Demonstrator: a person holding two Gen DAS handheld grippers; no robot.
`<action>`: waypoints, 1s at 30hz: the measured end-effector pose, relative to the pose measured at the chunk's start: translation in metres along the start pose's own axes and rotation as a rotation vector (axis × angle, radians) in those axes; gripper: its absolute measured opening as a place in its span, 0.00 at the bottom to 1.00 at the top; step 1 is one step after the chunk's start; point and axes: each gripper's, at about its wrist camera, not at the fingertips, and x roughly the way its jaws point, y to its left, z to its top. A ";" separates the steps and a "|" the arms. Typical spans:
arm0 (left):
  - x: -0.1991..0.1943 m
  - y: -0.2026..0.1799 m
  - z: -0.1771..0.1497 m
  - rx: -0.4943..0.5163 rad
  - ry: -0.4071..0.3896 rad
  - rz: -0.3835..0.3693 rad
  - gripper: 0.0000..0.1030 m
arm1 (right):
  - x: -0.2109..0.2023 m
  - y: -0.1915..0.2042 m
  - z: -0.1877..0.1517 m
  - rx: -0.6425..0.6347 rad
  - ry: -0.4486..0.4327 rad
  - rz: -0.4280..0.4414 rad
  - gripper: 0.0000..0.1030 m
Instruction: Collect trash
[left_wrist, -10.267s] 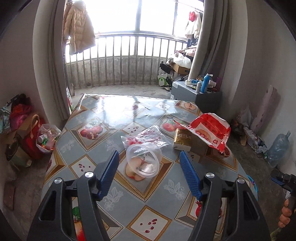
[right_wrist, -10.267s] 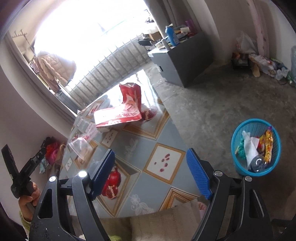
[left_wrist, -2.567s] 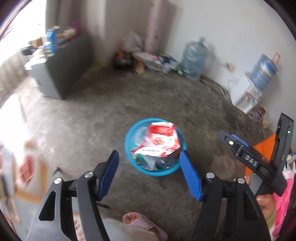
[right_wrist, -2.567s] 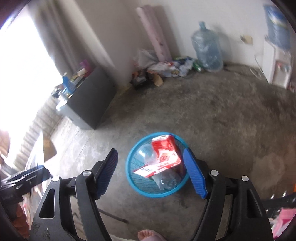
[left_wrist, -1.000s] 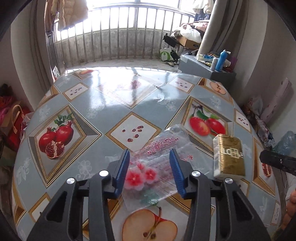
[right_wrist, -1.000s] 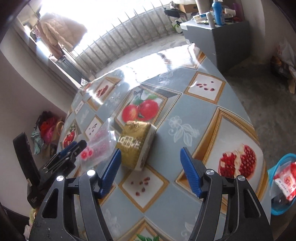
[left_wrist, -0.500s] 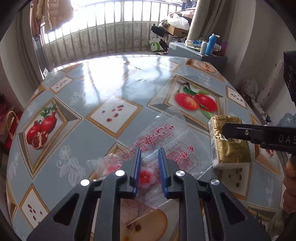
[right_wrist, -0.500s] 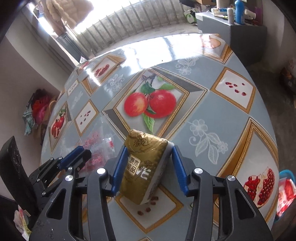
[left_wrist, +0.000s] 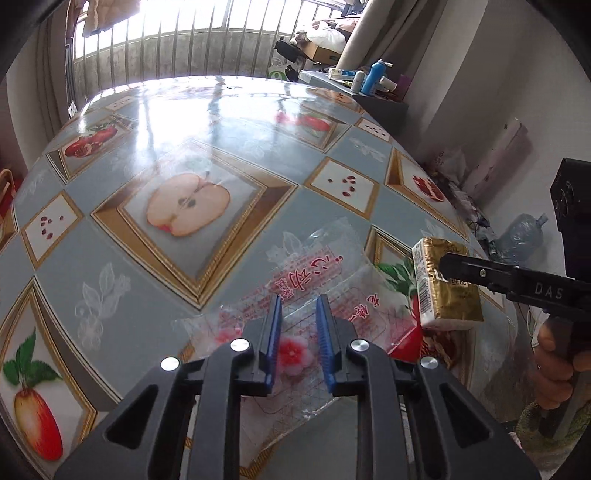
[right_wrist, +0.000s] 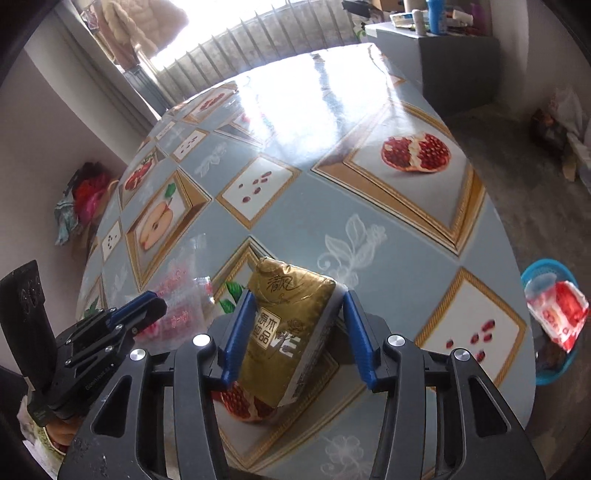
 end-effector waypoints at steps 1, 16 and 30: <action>-0.004 -0.001 -0.002 0.006 -0.017 -0.013 0.18 | -0.002 0.000 -0.003 0.001 -0.005 -0.003 0.45; -0.002 -0.051 -0.026 0.347 0.031 -0.068 0.44 | -0.005 0.008 -0.016 -0.034 0.018 -0.027 0.65; 0.011 -0.042 -0.010 0.282 0.023 -0.040 0.14 | -0.015 -0.013 -0.015 0.013 0.014 -0.045 0.65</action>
